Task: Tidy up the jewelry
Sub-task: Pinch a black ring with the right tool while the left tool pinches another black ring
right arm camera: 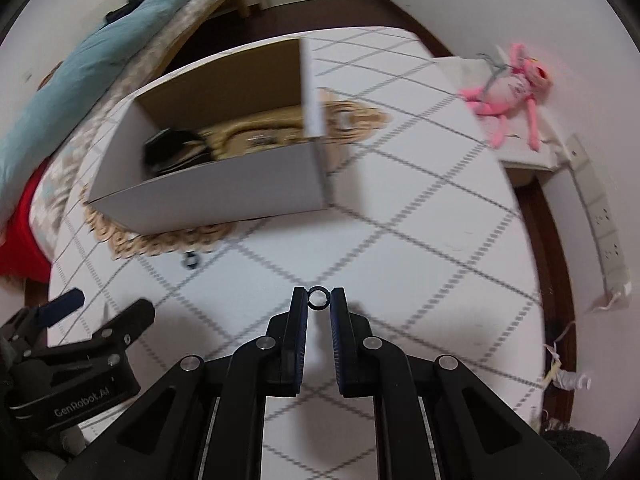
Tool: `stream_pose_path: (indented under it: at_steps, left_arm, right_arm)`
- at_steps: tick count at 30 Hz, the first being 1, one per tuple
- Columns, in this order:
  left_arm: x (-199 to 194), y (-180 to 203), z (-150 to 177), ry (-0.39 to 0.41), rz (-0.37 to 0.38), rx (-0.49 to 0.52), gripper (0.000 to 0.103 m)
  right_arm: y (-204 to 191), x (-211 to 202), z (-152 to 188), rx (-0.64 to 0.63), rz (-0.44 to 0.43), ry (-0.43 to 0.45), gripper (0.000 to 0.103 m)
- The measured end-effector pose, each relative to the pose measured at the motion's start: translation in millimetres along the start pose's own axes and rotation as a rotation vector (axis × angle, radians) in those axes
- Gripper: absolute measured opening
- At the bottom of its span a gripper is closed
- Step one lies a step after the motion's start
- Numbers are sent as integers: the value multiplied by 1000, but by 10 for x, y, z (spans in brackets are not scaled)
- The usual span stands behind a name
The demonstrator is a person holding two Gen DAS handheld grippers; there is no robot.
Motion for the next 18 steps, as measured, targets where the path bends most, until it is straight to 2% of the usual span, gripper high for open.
stream_pose_path:
  at_steps: [2,4,5,7,8,12,15,18]
  left_arm:
    - [47,177,-50,18,5,30,90]
    - [77,243,-47,22,0,57,73]
    - [110,269,-54,20,2,65,70]
    - [157,330,-45,13,5,79,48]
    - [154,357,-48,26,17,80,45]
    - [217,341,-122,42,31,109,15]
    - [230,354,-131,50,28,121,10]
    - [236,345,-141,53,31,119,10]
  right_arm:
    - [122,13,12,17,16,0,12]
    - [233,27,2,31,29,1,12]
    - [283,32,-9,40,35,3,12]
    - [339,30,-24,46,41,7,12]
    - [357,29,-30,51,43,10,12]
    - [420,46,-65,70,44,19,12]
    - [419,72,-63,77,43,18,12]
    - [402,77,-55,80,38,16,12]
Point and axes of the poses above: each gripper's, at about its wrist camera, not at the fingertips, and x roughly the way its jaws point, y to its right, z to its underside, the point moved 3 cm from there along x, roughly the way its jaws point, and after that the axes turned 11 degrees about y, right-handed, at the moved point
